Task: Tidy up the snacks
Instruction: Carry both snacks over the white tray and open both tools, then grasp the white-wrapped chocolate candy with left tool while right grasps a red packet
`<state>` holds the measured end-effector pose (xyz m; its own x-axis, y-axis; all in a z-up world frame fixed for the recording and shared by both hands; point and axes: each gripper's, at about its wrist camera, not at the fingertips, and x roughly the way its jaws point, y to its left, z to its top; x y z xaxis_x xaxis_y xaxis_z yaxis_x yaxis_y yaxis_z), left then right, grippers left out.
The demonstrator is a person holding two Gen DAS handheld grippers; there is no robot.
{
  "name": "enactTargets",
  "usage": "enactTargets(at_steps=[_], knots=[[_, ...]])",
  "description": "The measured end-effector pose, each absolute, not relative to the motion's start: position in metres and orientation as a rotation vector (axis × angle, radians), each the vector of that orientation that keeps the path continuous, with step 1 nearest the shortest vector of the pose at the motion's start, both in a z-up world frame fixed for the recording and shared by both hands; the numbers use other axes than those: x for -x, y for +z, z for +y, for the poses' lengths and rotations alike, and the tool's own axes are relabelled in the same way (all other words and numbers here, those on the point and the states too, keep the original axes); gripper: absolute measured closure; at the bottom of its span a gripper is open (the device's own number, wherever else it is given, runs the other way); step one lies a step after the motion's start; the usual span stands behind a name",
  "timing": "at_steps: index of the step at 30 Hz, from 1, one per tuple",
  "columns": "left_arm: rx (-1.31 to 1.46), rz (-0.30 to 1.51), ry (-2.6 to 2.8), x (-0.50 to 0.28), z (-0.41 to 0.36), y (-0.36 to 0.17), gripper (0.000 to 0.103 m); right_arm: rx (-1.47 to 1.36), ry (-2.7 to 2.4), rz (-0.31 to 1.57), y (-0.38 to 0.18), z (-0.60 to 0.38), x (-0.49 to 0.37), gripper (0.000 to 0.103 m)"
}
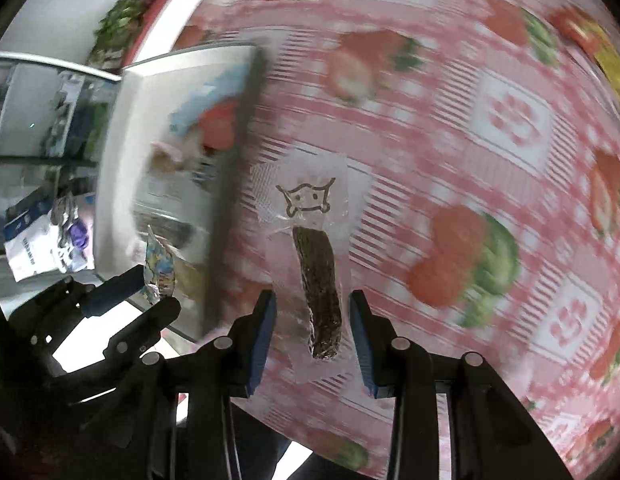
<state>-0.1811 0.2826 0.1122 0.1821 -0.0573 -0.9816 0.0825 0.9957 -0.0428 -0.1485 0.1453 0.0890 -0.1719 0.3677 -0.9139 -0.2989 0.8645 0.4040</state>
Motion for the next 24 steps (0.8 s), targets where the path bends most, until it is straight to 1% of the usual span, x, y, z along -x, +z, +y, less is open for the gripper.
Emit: enactTargets(at_steps=[4,10,14,15,16,17,19,24], knots=[[0.065,1.376,-0.013,0.175,0.320,0.115,0.067,-0.040,0.648,1.620,0.098,0.181,0.134,0.064],[0.111,1.361,0.080,0.171,0.362,0.113,0.067,-0.029,0.715,1.588,0.104,0.232,0.119,0.064],[0.087,1.414,0.119,0.167,0.375,0.094,0.062,-0.056,0.723,1.618,0.080,0.248,0.110,0.056],[0.072,1.425,0.128,0.167,0.376,0.091,0.057,-0.070,0.712,1.635,0.075,0.248,0.109,0.037],[0.051,1.436,0.136,0.169,0.376,0.088,0.050,-0.078,0.696,1.644,0.071,0.247,0.108,0.023],[0.041,1.436,0.136,0.170,0.375,0.087,0.046,-0.079,0.669,1.639,0.070,0.239,0.108,0.005],[0.017,1.416,0.125,0.174,0.371,0.091,0.032,-0.074,0.622,1.633,0.067,0.222,0.107,0.004],[-0.043,1.389,0.042,0.175,0.349,0.100,0.031,-0.081,0.394,1.669,0.048,0.135,0.105,0.004]])
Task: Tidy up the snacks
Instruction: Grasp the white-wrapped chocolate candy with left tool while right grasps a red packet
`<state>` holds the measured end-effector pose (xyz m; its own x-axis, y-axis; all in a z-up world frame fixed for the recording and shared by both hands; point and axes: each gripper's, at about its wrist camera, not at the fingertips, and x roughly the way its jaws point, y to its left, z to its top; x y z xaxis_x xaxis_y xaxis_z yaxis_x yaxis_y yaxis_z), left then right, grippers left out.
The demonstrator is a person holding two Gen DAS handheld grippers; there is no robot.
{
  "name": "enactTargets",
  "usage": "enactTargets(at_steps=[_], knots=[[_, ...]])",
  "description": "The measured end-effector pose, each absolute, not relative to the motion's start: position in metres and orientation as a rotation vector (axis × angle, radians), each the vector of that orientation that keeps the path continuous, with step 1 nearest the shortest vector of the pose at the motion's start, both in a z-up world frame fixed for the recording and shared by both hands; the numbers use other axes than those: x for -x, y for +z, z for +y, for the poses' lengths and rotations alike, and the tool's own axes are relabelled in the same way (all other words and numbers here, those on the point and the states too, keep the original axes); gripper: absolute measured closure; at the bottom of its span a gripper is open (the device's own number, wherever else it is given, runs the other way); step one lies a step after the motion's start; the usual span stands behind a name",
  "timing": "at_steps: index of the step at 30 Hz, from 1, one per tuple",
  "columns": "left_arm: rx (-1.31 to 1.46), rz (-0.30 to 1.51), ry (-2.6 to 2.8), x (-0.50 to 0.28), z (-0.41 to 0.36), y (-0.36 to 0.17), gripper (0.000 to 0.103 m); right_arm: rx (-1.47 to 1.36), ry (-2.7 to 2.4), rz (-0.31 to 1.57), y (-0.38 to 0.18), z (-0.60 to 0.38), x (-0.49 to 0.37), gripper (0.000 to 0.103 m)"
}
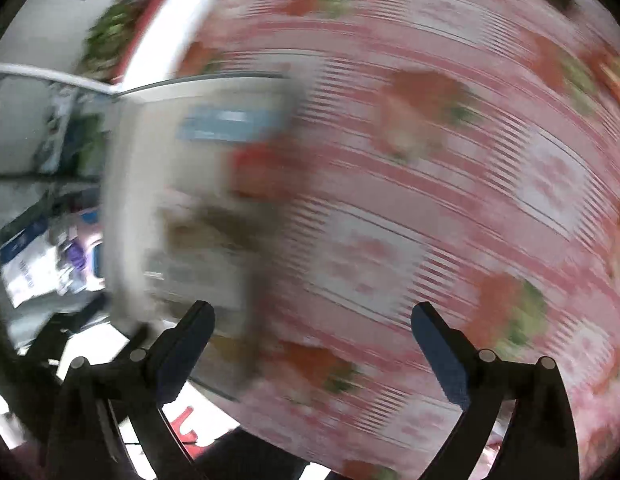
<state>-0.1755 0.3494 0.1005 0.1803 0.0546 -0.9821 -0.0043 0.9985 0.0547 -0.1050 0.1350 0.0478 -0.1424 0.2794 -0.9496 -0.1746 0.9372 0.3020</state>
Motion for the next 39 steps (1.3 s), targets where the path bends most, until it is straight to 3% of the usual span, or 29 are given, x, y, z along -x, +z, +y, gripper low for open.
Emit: enactTargets(at_steps=[7,14,18,29,39], knots=[[-0.150,1.361,-0.162,0.172,0.285,0.110,0.030,-0.141,0.047,1.747,0.019,-0.011,0.134,0.004],[-0.259,1.429,-0.395,0.177,0.218,0.097,0.030,-0.273,-0.155,1.839,-0.009,-0.084,0.193,0.004],[-0.343,1.444,-0.518,0.183,0.176,0.089,0.030,-0.280,-0.117,1.828,-0.012,-0.088,0.216,0.004],[-0.462,1.455,-0.603,0.179,0.110,0.077,0.030,0.295,0.152,1.712,-0.028,-0.006,0.227,0.004],[-0.489,1.455,-0.666,0.184,0.058,0.066,0.025,0.049,0.034,1.751,-0.040,-0.061,0.197,0.001]])
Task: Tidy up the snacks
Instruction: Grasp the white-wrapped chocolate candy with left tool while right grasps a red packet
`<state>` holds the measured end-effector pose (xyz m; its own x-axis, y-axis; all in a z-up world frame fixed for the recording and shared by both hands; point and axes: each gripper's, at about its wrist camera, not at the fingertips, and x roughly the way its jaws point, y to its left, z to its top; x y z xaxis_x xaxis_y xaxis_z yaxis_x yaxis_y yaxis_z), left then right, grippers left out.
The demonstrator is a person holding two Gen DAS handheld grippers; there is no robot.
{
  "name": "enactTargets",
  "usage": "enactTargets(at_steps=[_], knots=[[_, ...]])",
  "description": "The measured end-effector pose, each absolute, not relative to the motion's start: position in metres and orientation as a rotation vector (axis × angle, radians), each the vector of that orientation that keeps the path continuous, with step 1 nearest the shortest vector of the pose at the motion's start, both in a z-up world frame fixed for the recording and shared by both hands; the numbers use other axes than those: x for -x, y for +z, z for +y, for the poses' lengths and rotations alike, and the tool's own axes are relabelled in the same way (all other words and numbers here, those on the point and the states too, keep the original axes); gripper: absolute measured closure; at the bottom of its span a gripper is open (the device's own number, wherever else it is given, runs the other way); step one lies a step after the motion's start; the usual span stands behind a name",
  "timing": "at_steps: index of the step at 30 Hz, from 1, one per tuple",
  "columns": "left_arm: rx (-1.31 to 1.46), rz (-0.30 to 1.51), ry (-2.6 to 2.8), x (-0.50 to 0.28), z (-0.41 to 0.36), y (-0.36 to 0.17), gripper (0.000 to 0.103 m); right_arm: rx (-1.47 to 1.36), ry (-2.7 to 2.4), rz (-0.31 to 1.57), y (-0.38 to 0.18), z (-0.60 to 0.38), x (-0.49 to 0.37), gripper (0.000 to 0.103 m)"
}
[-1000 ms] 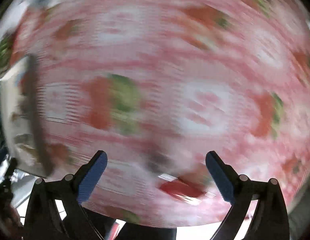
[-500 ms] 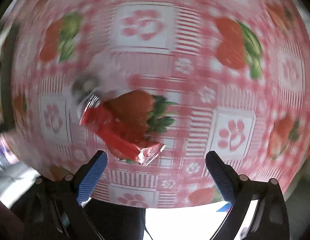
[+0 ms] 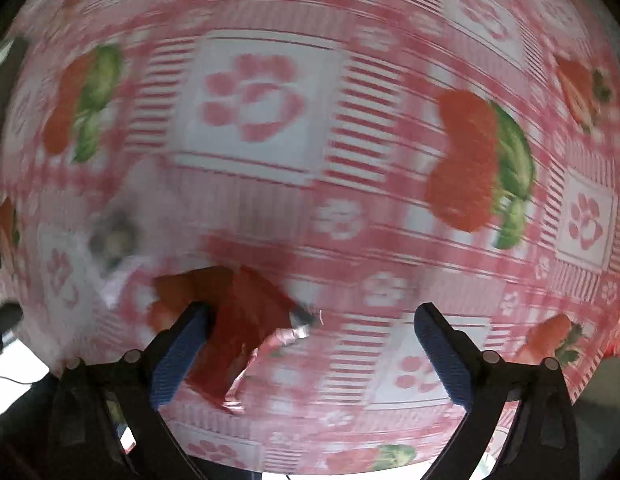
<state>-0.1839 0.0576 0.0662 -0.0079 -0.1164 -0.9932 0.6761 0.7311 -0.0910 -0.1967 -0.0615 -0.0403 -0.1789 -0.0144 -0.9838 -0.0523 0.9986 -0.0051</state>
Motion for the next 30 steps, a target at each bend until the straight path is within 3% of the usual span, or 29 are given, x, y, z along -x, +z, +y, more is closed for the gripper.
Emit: enactTargets(at_steps=[14,17,20,27,30], knots=[[-0.491,1.556,-0.594,0.175,-0.002,0.012,0.025,-0.436,-0.154,1.775,-0.034,-0.165,0.242,0.001],[-0.542,1.519,-0.577,0.178,-0.011,0.011,0.042,-0.499,-0.163,1.777,-0.037,-0.214,0.264,0.001],[-0.556,1.495,-0.557,0.174,-0.007,0.013,0.070,-0.569,-0.178,1.776,-0.032,-0.217,0.288,0.001],[-0.455,1.517,-0.438,0.150,0.048,0.012,0.072,-0.538,-0.172,1.781,-0.034,-0.159,0.296,0.002],[-0.430,1.531,-0.391,0.146,0.070,0.010,0.072,-0.419,-0.162,1.788,-0.034,-0.136,0.294,0.019]])
